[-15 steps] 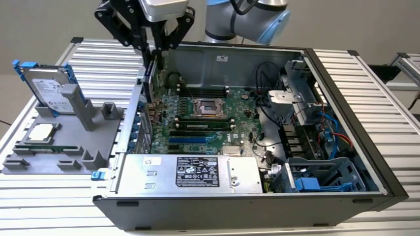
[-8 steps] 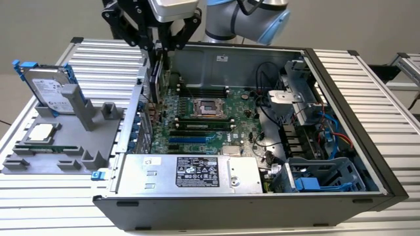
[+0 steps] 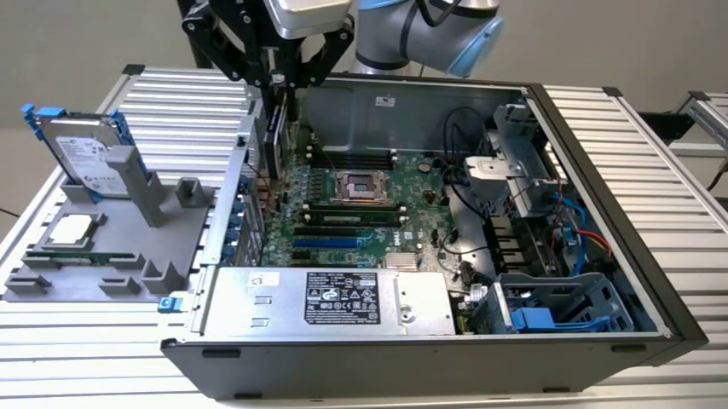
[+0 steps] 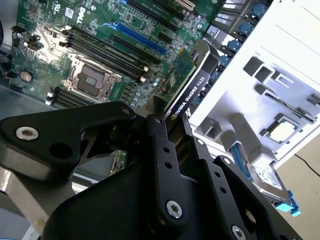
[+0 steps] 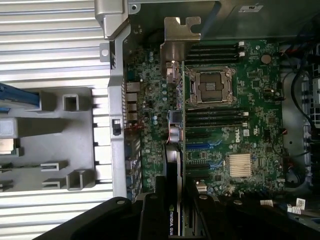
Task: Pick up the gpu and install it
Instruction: 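Pick up the gpu and move the gpu toward the slot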
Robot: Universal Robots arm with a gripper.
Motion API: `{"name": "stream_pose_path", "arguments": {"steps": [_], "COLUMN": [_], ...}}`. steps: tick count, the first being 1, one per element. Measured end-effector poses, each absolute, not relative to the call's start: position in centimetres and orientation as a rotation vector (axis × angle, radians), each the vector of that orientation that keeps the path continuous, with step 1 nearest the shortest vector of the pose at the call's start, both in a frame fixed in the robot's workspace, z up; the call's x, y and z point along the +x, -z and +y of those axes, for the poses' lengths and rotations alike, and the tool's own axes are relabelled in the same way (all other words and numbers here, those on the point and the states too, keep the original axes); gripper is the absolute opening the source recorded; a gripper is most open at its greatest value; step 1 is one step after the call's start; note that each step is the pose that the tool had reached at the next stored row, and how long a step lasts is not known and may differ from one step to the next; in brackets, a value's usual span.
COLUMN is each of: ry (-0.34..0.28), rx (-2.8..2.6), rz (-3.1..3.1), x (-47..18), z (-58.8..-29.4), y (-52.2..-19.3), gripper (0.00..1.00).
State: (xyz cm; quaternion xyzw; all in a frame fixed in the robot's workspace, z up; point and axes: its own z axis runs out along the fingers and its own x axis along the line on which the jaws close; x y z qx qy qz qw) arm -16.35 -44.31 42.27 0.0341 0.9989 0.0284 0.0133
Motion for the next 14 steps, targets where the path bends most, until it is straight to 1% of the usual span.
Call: {"name": "stream_pose_path", "arguments": {"steps": [14], "ry": [-0.089], "rx": [0.106], "rz": [3.112], "x": [-15.84], "z": [-44.31], "y": [-42.27], "gripper": [0.00]}}
